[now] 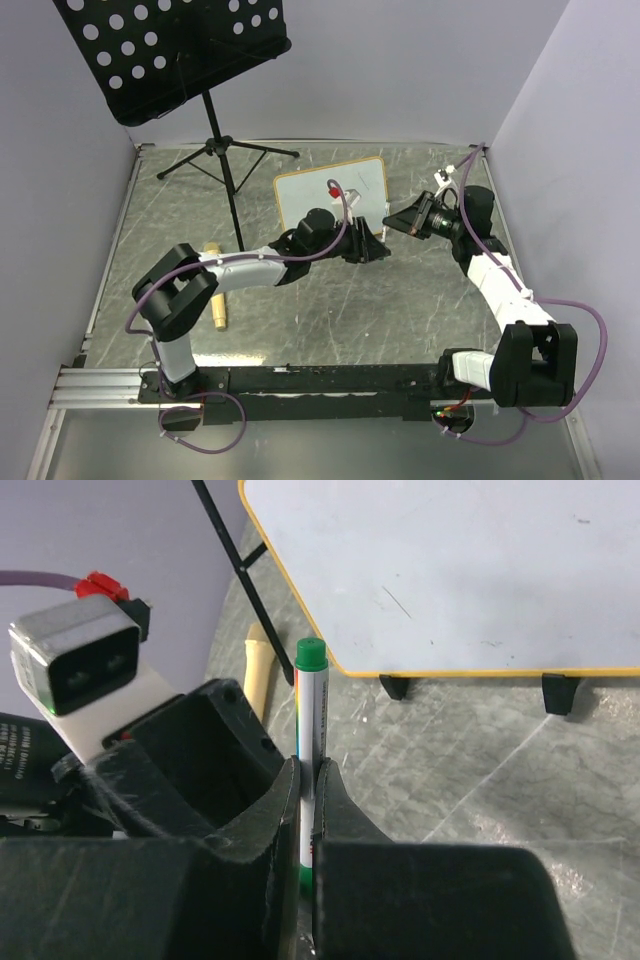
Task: Write a sentence on the whiteboard
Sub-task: Pass from the right arm to the left, then open the pen cap from the whiteboard marker.
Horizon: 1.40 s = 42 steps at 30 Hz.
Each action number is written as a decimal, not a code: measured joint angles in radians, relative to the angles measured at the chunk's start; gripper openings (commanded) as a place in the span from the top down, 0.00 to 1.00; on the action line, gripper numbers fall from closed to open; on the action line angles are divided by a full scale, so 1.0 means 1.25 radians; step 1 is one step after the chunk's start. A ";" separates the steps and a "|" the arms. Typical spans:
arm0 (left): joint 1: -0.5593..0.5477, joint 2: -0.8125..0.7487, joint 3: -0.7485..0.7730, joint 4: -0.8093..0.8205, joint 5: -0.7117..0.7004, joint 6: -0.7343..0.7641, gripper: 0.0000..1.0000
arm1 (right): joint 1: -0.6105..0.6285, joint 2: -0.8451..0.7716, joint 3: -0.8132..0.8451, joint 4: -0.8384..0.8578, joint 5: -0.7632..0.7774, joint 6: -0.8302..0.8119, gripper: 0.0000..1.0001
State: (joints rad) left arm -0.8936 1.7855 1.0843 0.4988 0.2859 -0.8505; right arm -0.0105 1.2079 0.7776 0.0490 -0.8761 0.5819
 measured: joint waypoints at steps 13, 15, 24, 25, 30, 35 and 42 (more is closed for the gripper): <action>0.015 0.003 0.013 -0.074 0.038 0.043 0.99 | -0.007 -0.027 -0.022 -0.018 -0.012 -0.110 0.12; 0.040 -0.020 -0.003 -0.114 0.089 0.086 0.99 | -0.026 -0.048 -0.016 -0.072 -0.063 -0.247 0.03; 0.117 -0.197 0.014 -0.571 0.259 0.578 0.99 | -0.048 0.036 0.280 -0.778 -0.293 -1.237 0.00; 0.114 -0.210 0.020 -0.620 0.265 0.636 0.99 | -0.028 0.066 0.306 -0.857 -0.309 -1.365 0.00; 0.107 -0.250 0.026 -0.773 0.271 0.790 0.99 | 0.043 0.141 0.335 -1.023 -0.341 -1.615 0.00; 0.096 -0.269 0.026 -0.830 0.278 0.847 0.99 | 0.136 0.137 0.333 -1.050 -0.347 -1.597 0.00; 0.087 -0.279 0.026 -0.818 0.291 0.859 0.99 | 0.225 0.150 0.305 -1.025 -0.364 -1.537 0.05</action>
State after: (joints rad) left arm -0.7853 1.4368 1.1172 -0.5240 0.6498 0.2234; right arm 0.2707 1.3952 1.1584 -1.2320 -1.3312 -1.3392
